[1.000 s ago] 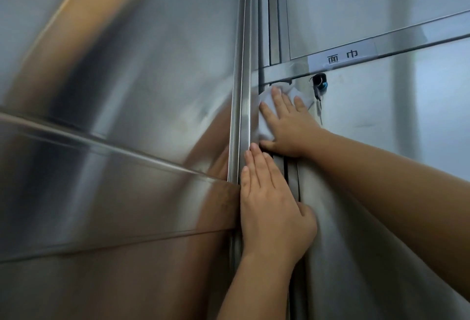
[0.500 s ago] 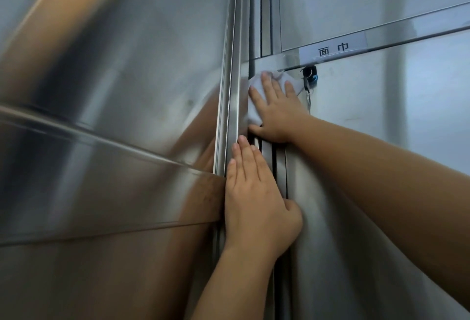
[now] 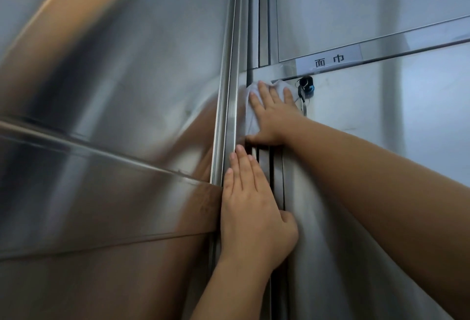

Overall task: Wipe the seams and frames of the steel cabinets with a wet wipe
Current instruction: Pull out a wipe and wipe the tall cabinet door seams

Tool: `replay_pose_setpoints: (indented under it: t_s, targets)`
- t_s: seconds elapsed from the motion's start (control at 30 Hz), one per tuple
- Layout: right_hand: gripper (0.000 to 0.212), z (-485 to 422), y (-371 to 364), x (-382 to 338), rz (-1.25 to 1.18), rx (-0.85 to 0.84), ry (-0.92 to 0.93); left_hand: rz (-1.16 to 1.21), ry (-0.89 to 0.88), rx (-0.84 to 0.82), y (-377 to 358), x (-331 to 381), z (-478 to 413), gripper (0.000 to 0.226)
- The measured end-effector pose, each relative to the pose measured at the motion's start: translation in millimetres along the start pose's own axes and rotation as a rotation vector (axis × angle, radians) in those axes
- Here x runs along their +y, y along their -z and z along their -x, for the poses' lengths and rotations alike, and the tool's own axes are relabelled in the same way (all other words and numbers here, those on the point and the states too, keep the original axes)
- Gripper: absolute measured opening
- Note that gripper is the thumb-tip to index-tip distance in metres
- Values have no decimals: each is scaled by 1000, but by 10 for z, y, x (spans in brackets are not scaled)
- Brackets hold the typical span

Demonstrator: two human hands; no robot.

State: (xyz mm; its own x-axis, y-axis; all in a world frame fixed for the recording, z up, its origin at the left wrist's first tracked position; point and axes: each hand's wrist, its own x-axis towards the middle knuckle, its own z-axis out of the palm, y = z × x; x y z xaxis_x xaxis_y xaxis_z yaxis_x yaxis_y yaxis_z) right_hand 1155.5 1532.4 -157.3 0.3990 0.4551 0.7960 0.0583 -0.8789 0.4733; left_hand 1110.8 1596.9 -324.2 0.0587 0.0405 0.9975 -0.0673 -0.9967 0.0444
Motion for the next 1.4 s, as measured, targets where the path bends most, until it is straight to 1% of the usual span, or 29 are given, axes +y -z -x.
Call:
replay_pose_setpoints:
  t_s: [0.1, 0.2, 0.33, 0.4, 0.5, 0.57, 0.67, 0.8, 1.0, 1.17, 1.4]
  targets:
    - [100, 12, -43, 0, -3, 34, -1, -12, 0, -19, 5, 10, 0, 86]
    - [97, 232, -170, -81, -12, 60, 20, -3, -7, -11, 2, 6, 10, 86]
    - [85, 538, -291, -198, -27, 43, 71, -51, -30, -31, 4, -21, 37, 82]
    - [88, 511, -272, -169, -17, 27, 71, -41, -33, -47, 15, -23, 44, 79]
    - [100, 289, -151, -77, 14, -30, 61, -22, -19, -75, 24, -22, 47, 79]
    - [105, 162, -73, -38, 4, -52, 30, -16, -20, -73, 24, -33, 59, 79]
    - [98, 151, -88, -79, 0, -9, 16, 11, -29, -57, 6, -48, 91, 78]
    - [88, 352, -220, -181, -22, 25, 33, 34, -15, -48, -46, -47, 170, 76]
    - [79, 625, -329, -342, -85, 31, 43, 63, 4, -76, -32, -35, 613, 79]
    - [74, 926, -471, -522, -103, 30, 40, 28, -4, -115, 145, -115, 1148, 77]
    - [84, 1250, -589, -648, -98, -1, 65, -22, -34, -181, 423, -171, 1554, 76]
